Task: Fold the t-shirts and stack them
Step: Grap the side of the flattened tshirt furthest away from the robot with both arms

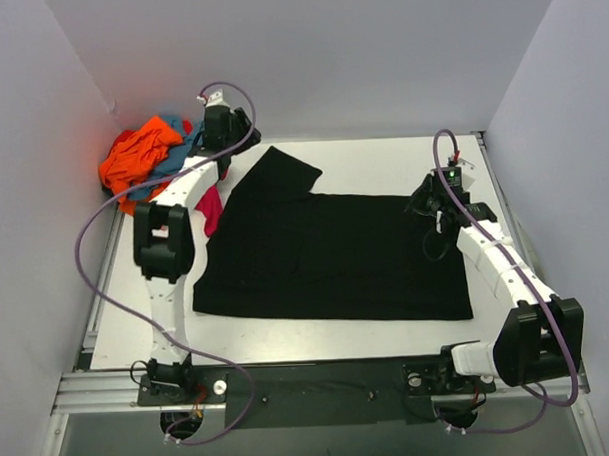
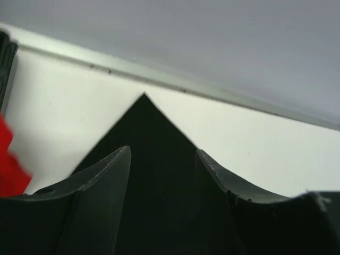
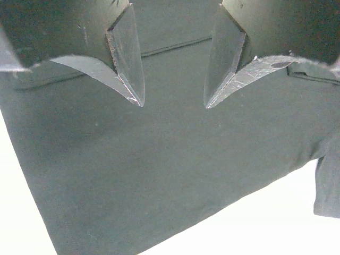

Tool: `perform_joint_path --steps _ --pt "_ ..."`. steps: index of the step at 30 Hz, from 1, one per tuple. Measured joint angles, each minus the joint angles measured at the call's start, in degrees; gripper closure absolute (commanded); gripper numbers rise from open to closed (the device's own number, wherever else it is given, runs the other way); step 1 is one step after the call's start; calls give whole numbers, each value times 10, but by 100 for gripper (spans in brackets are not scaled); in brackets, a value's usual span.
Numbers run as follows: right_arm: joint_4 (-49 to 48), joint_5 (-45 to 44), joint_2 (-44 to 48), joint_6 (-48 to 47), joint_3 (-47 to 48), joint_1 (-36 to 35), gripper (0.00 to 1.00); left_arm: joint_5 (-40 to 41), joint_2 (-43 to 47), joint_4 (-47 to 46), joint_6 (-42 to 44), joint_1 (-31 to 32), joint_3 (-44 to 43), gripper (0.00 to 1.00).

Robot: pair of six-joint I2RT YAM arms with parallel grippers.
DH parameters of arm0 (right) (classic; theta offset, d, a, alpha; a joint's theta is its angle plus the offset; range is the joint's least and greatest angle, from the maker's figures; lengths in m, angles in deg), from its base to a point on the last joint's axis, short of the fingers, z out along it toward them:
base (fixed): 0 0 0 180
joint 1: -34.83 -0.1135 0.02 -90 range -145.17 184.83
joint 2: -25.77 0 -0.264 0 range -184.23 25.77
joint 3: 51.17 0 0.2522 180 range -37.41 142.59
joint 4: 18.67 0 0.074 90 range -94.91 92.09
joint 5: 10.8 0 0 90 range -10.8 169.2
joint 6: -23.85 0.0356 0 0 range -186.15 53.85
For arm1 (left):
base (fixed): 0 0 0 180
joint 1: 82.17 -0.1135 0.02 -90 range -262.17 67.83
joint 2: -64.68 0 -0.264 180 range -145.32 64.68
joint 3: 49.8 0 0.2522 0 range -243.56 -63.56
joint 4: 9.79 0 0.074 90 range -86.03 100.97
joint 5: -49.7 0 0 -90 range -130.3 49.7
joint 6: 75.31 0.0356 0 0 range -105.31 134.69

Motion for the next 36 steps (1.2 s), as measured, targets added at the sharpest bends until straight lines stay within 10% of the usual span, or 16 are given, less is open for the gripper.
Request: perform_joint_path --steps 8,30,34,36 --pt "-22 17 -7 -14 -3 5 55 -30 -314 162 10 -10 -424 43" --pt "-6 89 -94 -9 28 96 55 -113 -382 193 -51 -25 -449 65" --pt "7 100 -129 -8 48 111 56 -133 -391 186 -64 -26 -455 100" --pt "17 106 -144 -7 63 119 56 -144 -396 179 -65 -27 -455 100"
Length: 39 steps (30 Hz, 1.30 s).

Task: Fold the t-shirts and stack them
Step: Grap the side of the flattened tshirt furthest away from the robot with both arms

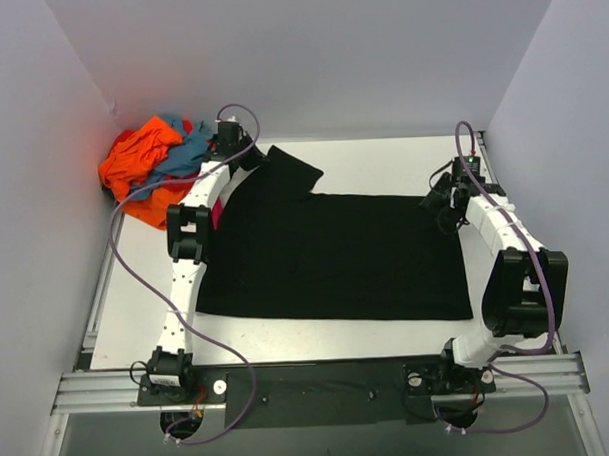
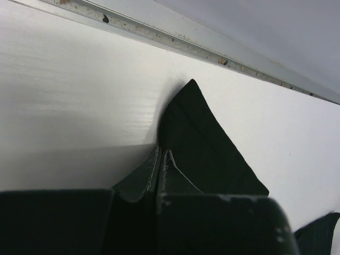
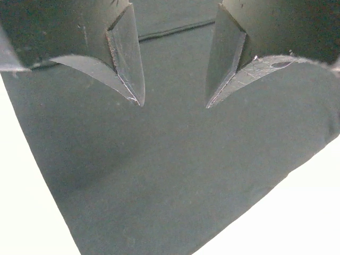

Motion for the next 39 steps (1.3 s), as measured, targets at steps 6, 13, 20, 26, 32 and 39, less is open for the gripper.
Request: perform_joint_path --steps 6,13,20,26,32,39 --pt "30 5 -72 0 82 37 55 -28 -1 -53 -5 -7 23 100" --pt "72 -19 -189 -3 188 68 59 -47 -1 -87 2 -10 37 100" --pt "112 -29 -308 -7 289 83 61 -57 2 -122 6 -11 58 100" --pt "137 -47 -366 -7 350 84 61 -62 4 -129 14 -11 63 100" --pt "149 -59 -393 -7 394 85 62 -63 7 -129 24 -11 66 100" --pt "158 -60 -420 -9 434 85 70 -61 18 -129 32 -11 81 100"
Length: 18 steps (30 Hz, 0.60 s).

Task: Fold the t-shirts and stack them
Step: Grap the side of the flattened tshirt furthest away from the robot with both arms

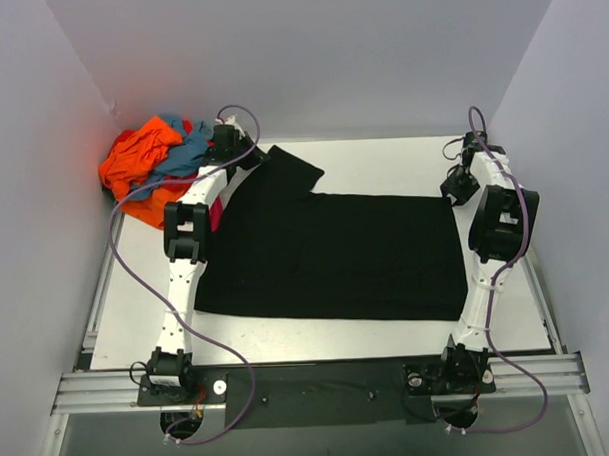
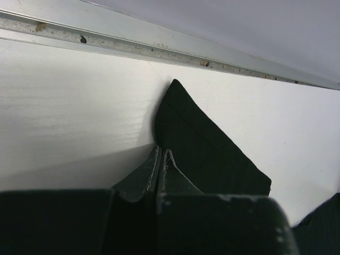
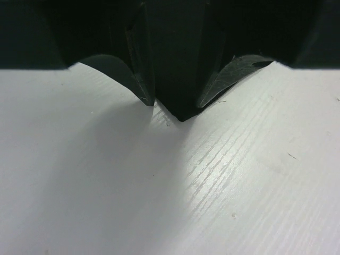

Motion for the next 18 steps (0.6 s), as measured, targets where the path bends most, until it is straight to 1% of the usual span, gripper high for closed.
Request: perform_joint_path --steps 3,6,8,9,11,12,13,18 --pt "4 0 -3 0 3 0 73 0 2 0 1 0 0 100" --pt "7 0 -6 -2 8 -1 73 0 3 0 2 1 0 100" --pt "8 -3 -8 -4 12 -2 83 0 3 0 3 1 0 100" --pt "8 -3 -9 -7 14 -2 91 0 3 0 3 1 0 100" --pt "10 -3 -9 -12 16 -2 92 0 3 -1 5 1 0 100" --pt "10 -3 -9 -13 17 -2 97 -2 3 -3 6 1 0 100" --pt "11 -3 -9 -13 18 -2 100 -3 3 -5 7 1 0 100" --pt "12 -8 -9 -18 18 -2 100 -16 3 -12 12 1 0 100"
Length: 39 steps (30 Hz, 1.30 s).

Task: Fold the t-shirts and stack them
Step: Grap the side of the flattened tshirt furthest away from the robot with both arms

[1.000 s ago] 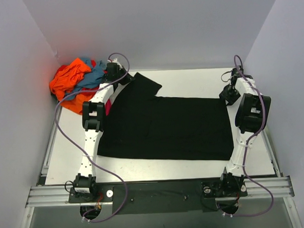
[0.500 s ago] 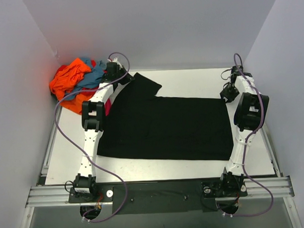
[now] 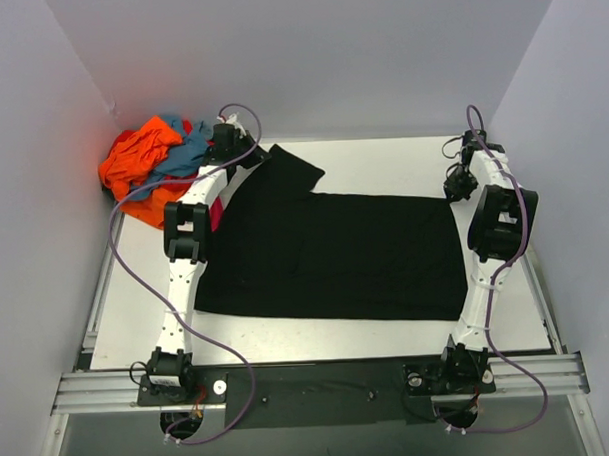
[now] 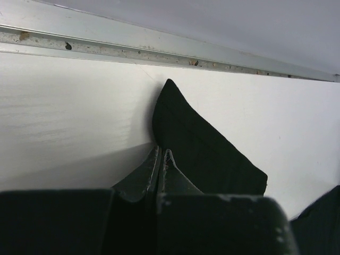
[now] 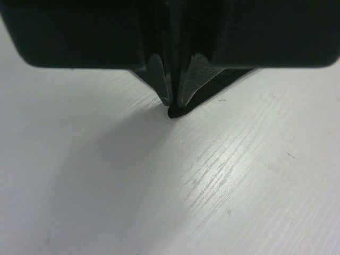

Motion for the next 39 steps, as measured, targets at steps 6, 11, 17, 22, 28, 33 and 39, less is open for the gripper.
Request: perform_joint_path --steps 6,11,17,22,28,33,39 --pt "0 -2 1 -10 0 -5 100 -4 7 0 17 0 5 100" --pt "5 -1 7 -13 -1 -10 100 -6 40 0 27 0 33 100" --pt "8 -1 39 -15 -27 -11 100 -8 95 -3 37 4 63 100" --pt "10 1 80 -15 -60 -11 100 -3 170 -11 59 12 136 100" --pt "12 6 130 -14 -103 -10 100 10 286 -36 93 23 283 100" --pt "13 10 172 -10 -139 -9 100 24 372 -70 107 27 389 100" --pt "13 16 224 -1 -179 3 100 46 470 -106 122 29 508 100"
